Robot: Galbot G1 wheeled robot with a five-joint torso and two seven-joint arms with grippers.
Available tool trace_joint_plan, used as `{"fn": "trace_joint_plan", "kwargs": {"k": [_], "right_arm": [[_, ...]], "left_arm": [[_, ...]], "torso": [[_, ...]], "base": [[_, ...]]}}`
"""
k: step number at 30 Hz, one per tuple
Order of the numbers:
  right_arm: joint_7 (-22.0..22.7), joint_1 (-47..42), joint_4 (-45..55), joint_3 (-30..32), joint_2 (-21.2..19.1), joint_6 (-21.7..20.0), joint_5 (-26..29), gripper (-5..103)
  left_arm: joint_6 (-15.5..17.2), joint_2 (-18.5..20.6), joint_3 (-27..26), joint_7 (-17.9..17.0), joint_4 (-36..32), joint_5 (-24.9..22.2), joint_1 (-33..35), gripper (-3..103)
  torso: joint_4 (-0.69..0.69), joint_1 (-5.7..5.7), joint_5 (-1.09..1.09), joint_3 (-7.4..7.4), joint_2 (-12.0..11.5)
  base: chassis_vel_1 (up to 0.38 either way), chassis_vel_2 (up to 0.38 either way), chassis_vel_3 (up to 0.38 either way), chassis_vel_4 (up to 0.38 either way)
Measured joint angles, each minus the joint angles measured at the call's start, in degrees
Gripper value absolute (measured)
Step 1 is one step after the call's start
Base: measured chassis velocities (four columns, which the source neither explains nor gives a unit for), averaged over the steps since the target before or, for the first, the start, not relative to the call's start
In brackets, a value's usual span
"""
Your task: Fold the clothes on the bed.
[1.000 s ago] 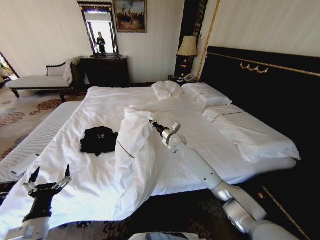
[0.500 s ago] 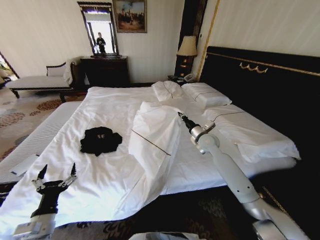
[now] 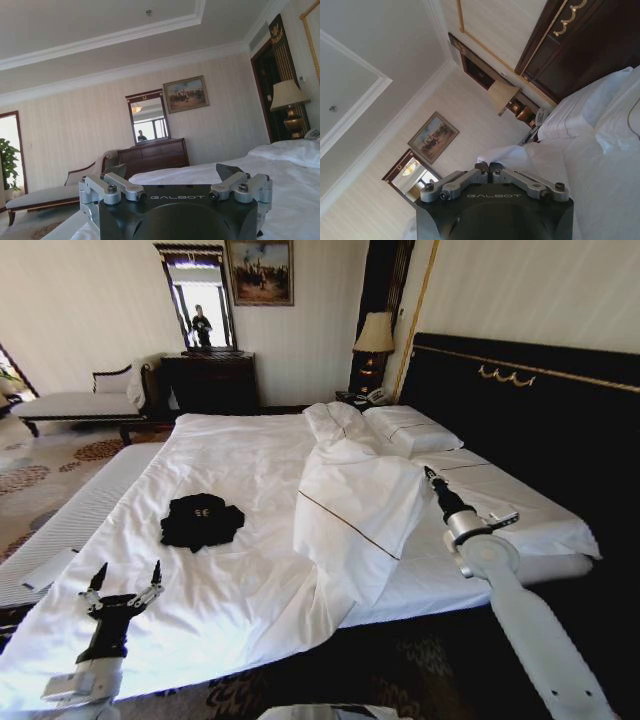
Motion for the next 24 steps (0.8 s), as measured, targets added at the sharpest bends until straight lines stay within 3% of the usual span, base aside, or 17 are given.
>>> {"fn": "trace_joint_plan", "kwargs": {"k": [6, 17, 24], "right_arm": [[-0.34, -9.15, 3.98, 10.52, 1.91, 2.79, 0.02, 0], [-1.53, -16.46, 6.77, 16.56, 6.63, 6.75, -2.2, 0], [-2.95, -22.72, 8.87, 20.96, 11.84, 9.16, -2.41, 0]], "left_arm": [[0.01, 1.42, 1.11, -0.03, 2.4, -1.33, -2.59, 100], [0.06, 3.05, 2.09, -0.16, 5.02, -3.32, -6.19, 100], [0.07, 4.44, 2.83, -0.21, 6.7, -4.51, -8.45, 100]], "torso": [[-0.02, 0.0, -0.01, 0.0, 0.0], [0.0, 0.0, -0.01, 0.0, 0.0], [-0.02, 0.0, -0.02, 0.0, 0.0]], "base": [[0.0, 0.0, 0.0, 0.0], [0.0, 0.0, 0.0, 0.0], [0.0, 0.0, 0.0, 0.0]]}}
